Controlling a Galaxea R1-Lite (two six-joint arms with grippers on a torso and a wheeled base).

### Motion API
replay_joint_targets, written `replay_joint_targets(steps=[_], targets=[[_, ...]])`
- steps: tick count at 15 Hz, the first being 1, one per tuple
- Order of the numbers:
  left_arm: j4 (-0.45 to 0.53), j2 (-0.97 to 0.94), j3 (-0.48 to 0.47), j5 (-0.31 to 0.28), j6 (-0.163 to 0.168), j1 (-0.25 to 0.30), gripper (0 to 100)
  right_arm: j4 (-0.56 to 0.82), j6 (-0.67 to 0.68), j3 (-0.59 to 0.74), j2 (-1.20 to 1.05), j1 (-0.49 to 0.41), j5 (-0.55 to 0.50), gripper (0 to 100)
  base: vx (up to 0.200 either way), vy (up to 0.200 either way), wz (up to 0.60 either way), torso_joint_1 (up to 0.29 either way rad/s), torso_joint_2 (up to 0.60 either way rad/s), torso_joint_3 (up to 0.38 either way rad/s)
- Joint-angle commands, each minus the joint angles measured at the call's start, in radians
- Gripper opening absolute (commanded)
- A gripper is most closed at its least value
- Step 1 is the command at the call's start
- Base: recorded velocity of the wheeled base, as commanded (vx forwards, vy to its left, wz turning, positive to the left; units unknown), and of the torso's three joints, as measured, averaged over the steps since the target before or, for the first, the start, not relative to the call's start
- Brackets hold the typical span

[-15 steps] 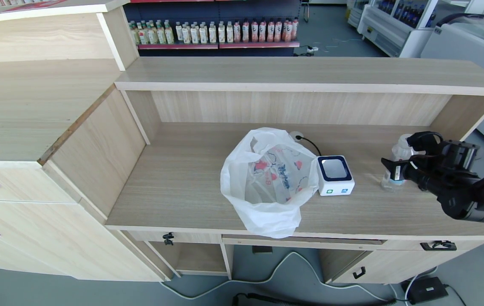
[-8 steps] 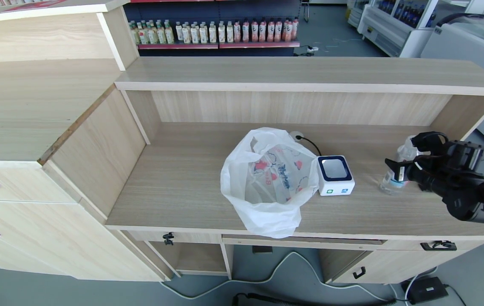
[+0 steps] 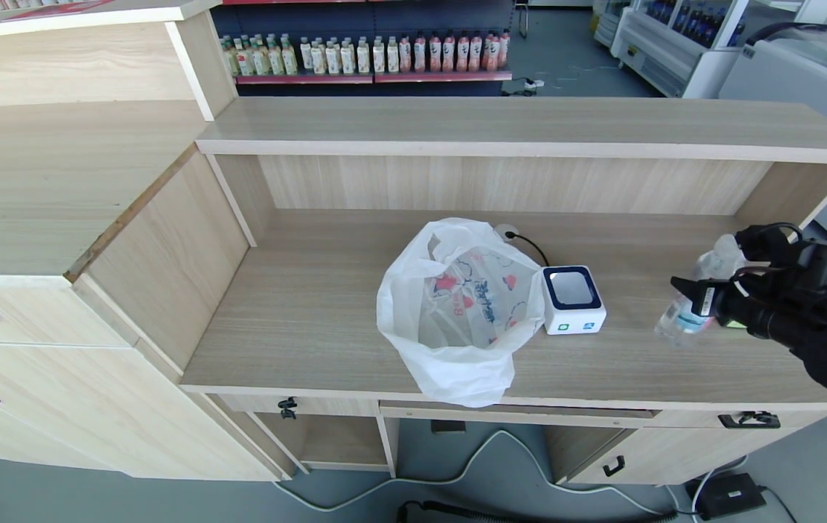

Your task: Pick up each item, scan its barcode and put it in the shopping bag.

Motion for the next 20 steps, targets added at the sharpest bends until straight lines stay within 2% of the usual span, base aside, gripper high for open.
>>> replay_joint_targets(steps=[1, 3, 4, 5, 6, 8, 9, 12, 15, 20], targets=[[0.0, 0.0, 0.0, 0.0, 0.0, 0.0, 100, 0.141, 0.157, 0.042, -0.249, -0.007, 0.089, 0, 0.0, 0.0, 0.0, 0.0, 0.0, 0.0], [0.0, 0.0, 0.0, 0.0, 0.0, 0.0, 100, 0.289, 0.287, 0.033, -0.41, -0.016, 0.271, 0, 0.0, 0.0, 0.0, 0.0, 0.0, 0.0], [0.0, 0.0, 0.0, 0.0, 0.0, 0.0, 100, 0.312, 0.31, 0.036, -0.444, -0.016, 0.32, 0, 0.0, 0.0, 0.0, 0.0, 0.0, 0.0], [0.0, 0.0, 0.0, 0.0, 0.0, 0.0, 100, 0.349, 0.354, 0.054, -0.52, -0.015, 0.426, 0, 0.0, 0.0, 0.0, 0.0, 0.0, 0.0], [0.0, 0.0, 0.0, 0.0, 0.0, 0.0, 100, 0.363, 0.397, 0.108, -0.623, 0.004, 0.573, 0, 0.0, 0.0, 0.0, 0.0, 0.0, 0.0], [0.0, 0.0, 0.0, 0.0, 0.0, 0.0, 100, 0.365, 0.483, 0.151, -0.732, 0.024, 0.74, 0, 0.0, 0.0, 0.0, 0.0, 0.0, 0.0], [0.0, 0.0, 0.0, 0.0, 0.0, 0.0, 100, 0.363, 0.575, 0.159, -0.801, 0.054, 0.82, 0, 0.0, 0.0, 0.0, 0.0, 0.0, 0.0], [0.0, 0.0, 0.0, 0.0, 0.0, 0.0, 100, 0.351, 0.766, 0.12, -0.881, 0.146, 0.886, 0, 0.0, 0.0, 0.0, 0.0, 0.0, 0.0], [0.0, 0.0, 0.0, 0.0, 0.0, 0.0, 100, 0.336, 0.864, 0.073, -0.911, 0.231, 0.903, 0, 0.0, 0.0, 0.0, 0.0, 0.0, 0.0], [0.0, 0.0, 0.0, 0.0, 0.0, 0.0, 100, 0.332, 0.936, 0.042, -0.967, 0.301, 0.96, 0, 0.0, 0.0, 0.0, 0.0, 0.0, 0.0]])
